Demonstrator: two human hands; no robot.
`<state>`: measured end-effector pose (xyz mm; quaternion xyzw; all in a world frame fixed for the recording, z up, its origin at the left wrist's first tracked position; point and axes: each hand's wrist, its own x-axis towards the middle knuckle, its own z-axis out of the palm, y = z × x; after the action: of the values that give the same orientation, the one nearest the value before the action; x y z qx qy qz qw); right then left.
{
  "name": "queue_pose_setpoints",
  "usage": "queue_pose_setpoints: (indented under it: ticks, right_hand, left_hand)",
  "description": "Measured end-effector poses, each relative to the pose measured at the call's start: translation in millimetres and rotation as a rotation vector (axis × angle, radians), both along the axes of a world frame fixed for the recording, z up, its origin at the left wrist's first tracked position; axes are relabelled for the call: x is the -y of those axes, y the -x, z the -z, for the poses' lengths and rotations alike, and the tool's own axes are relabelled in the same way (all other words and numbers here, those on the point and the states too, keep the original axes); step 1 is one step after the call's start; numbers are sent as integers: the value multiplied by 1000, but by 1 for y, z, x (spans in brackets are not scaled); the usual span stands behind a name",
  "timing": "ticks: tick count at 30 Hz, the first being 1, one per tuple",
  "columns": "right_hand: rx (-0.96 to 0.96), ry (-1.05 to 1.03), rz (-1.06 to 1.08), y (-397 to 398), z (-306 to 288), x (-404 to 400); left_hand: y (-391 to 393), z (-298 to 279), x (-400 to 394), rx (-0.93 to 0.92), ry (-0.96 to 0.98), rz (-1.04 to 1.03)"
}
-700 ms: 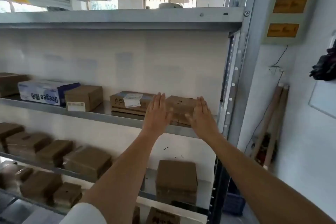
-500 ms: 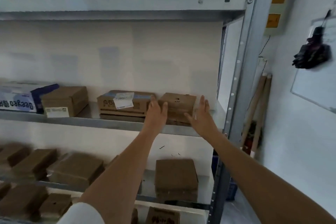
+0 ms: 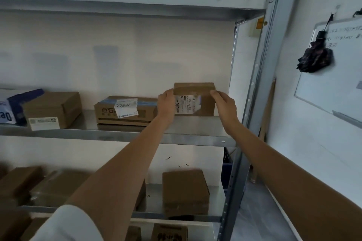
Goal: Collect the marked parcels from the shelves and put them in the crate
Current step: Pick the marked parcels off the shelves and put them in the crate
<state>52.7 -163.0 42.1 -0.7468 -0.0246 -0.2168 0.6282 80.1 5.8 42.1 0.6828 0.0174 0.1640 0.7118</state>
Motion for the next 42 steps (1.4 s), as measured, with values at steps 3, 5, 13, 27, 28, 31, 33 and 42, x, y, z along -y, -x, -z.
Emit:
queue_pose_setpoints:
  ticks: [3, 5, 13, 27, 28, 31, 33, 42]
  right_hand:
    - [18, 23, -31, -2, -2, -3]
    - [20, 66, -25, -5, -1, -3]
    - [0, -85, 82, -10, -5, 2]
    - [-176, -475, 88, -30, -8, -9]
    - [-204, -489, 69, -30, -9, -10]
    - [-222, -400, 122, -26, -6, -17]
    - [-218, -289, 219, -23, 2, -21]
    - [-228, -34, 220, -23, 39, -16]
  left_hand:
    - [0, -6, 6, -27, 51, 30]
    - [1, -6, 8, 1, 58, 30]
    - [11, -15, 4, -13, 84, 110]
    - [25, -10, -1, -54, 50, 379]
    - [24, -9, 1, -40, 67, 371]
    - [21, -6, 7, -45, 101, 271]
    - [17, -2, 11, -96, 109, 127]
    - [-3, 26, 25, -98, -310, 24]
